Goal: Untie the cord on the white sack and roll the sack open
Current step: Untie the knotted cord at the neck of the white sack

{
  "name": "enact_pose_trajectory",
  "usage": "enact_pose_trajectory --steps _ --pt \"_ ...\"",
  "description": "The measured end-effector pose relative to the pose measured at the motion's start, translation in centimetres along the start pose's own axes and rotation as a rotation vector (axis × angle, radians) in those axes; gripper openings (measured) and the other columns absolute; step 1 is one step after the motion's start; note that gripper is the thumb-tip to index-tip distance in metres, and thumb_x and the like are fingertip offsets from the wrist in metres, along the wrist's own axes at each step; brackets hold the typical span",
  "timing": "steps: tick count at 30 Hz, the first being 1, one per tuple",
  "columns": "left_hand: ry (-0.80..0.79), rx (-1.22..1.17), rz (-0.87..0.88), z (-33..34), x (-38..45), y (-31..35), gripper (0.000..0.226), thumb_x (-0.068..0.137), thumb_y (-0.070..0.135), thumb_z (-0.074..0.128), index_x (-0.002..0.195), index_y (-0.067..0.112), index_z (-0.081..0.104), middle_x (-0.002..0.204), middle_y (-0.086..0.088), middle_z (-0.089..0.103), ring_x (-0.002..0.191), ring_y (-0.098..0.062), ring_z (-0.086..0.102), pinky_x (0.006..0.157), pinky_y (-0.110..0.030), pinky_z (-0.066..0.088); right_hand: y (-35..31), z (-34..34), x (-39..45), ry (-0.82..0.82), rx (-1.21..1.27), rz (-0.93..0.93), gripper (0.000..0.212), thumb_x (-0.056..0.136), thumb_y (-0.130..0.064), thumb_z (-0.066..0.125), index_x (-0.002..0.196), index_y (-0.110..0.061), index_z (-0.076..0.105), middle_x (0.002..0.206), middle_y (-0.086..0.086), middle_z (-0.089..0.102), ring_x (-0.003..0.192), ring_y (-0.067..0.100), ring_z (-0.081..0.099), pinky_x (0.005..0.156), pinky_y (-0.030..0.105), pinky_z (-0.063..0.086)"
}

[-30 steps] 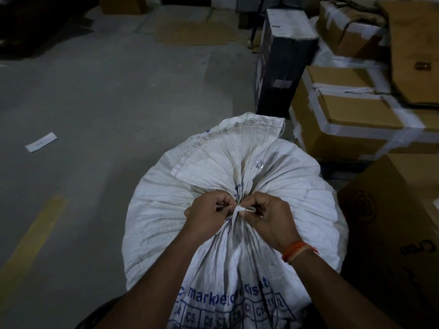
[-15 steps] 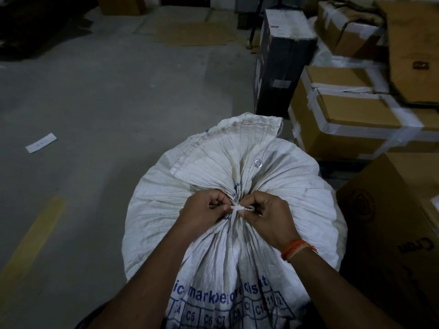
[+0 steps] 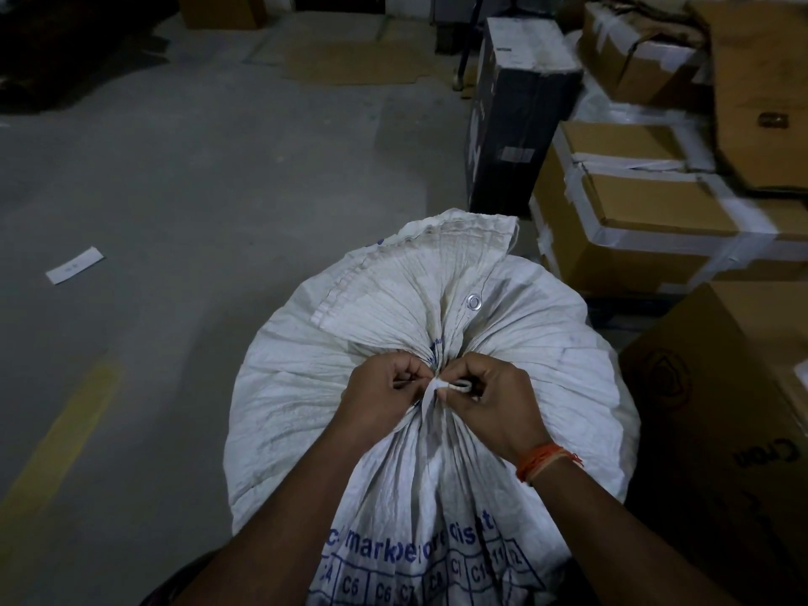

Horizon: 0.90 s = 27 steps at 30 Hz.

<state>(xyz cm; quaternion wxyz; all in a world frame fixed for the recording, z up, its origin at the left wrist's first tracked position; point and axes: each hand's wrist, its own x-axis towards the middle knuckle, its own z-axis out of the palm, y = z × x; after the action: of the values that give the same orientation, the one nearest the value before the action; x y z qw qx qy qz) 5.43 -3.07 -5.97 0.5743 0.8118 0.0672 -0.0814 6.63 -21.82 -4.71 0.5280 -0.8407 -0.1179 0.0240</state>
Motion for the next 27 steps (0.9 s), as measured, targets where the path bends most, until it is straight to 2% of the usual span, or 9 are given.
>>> enact_pose_trajectory --steps 2,4,8,11,14,18,23,27 --pt "-0.015 0.017 0.009 -0.3 -0.1 0.2 0.008 0.089 0.014 0.081 0.090 0.022 0.082 0.090 0.004 0.083 0.090 -0.011 0.078 0.097 -0.045 0.062 0.0 0.0 0.0 -0.003 -0.006 0.001 0.015 0.076 -0.009 0.083 0.080 -0.021 0.075 0.080 -0.006 0.076 0.079 0.009 0.071 0.075 0.036 0.060" --pt "-0.013 0.062 0.018 -0.8 -0.1 0.3 0.007 0.087 0.018 0.083 0.090 0.024 0.081 0.090 0.008 0.082 0.090 -0.006 0.077 0.098 -0.041 0.061 0.1 0.1 0.0 0.000 -0.008 0.000 0.015 0.076 -0.010 0.083 0.080 -0.021 0.075 0.081 -0.007 0.076 0.079 0.009 0.071 0.076 0.038 0.060" --pt "-0.001 0.166 0.005 -1.6 -0.1 -0.1 0.003 0.086 0.031 0.080 0.088 0.033 0.079 0.085 0.017 0.081 0.087 -0.003 0.076 0.096 -0.047 0.059 0.1 0.0 -0.1 0.008 -0.005 -0.005 0.012 0.077 -0.012 0.083 0.080 -0.021 0.075 0.079 -0.006 0.075 0.077 0.010 0.071 0.074 0.042 0.060" --pt "-0.002 0.154 0.000 -1.7 -0.2 0.0 0.004 0.088 0.029 0.077 0.087 0.031 0.079 0.085 0.016 0.081 0.089 -0.005 0.076 0.097 -0.049 0.058 0.2 0.0 -0.1 0.006 -0.010 -0.003 0.011 0.077 -0.015 0.083 0.080 -0.021 0.075 0.079 -0.005 0.075 0.077 0.011 0.071 0.074 0.043 0.060" --pt "0.001 0.088 -0.011 -1.3 -0.3 0.0 0.006 0.086 0.028 0.074 0.085 0.028 0.080 0.085 0.010 0.082 0.089 -0.011 0.077 0.095 -0.050 0.060 0.2 0.0 -0.2 0.007 -0.019 -0.006 0.012 0.077 -0.014 0.083 0.081 -0.022 0.075 0.080 -0.006 0.075 0.078 0.010 0.071 0.074 0.040 0.060" --pt "-0.007 0.046 0.000 -0.7 -0.3 0.1 0.010 0.088 0.018 0.075 0.085 0.025 0.080 0.086 0.008 0.082 0.086 -0.006 0.075 0.094 -0.041 0.059 -0.1 0.0 -0.2 0.016 -0.025 0.004 0.013 0.077 -0.011 0.084 0.080 -0.020 0.075 0.079 -0.006 0.076 0.077 0.008 0.071 0.073 0.032 0.060" --pt "-0.001 -0.007 0.003 -0.1 -0.2 0.1 0.010 0.088 0.015 0.077 0.084 0.023 0.080 0.083 0.005 0.081 0.081 -0.007 0.074 0.088 -0.044 0.061 -0.3 -0.1 -0.2 0.009 -0.019 0.002 0.013 0.077 -0.011 0.084 0.080 -0.020 0.075 0.079 -0.006 0.076 0.077 0.008 0.071 0.072 0.029 0.059" --pt "0.011 0.005 0.019 0.1 -0.2 0.1 0.013 0.090 0.008 0.077 0.085 0.020 0.081 0.083 0.006 0.081 0.080 -0.005 0.074 0.085 -0.034 0.059 -0.5 -0.1 -0.2 0.010 -0.019 -0.001 0.012 0.077 -0.011 0.084 0.079 -0.021 0.076 0.078 -0.007 0.076 0.077 0.008 0.071 0.072 0.030 0.059"
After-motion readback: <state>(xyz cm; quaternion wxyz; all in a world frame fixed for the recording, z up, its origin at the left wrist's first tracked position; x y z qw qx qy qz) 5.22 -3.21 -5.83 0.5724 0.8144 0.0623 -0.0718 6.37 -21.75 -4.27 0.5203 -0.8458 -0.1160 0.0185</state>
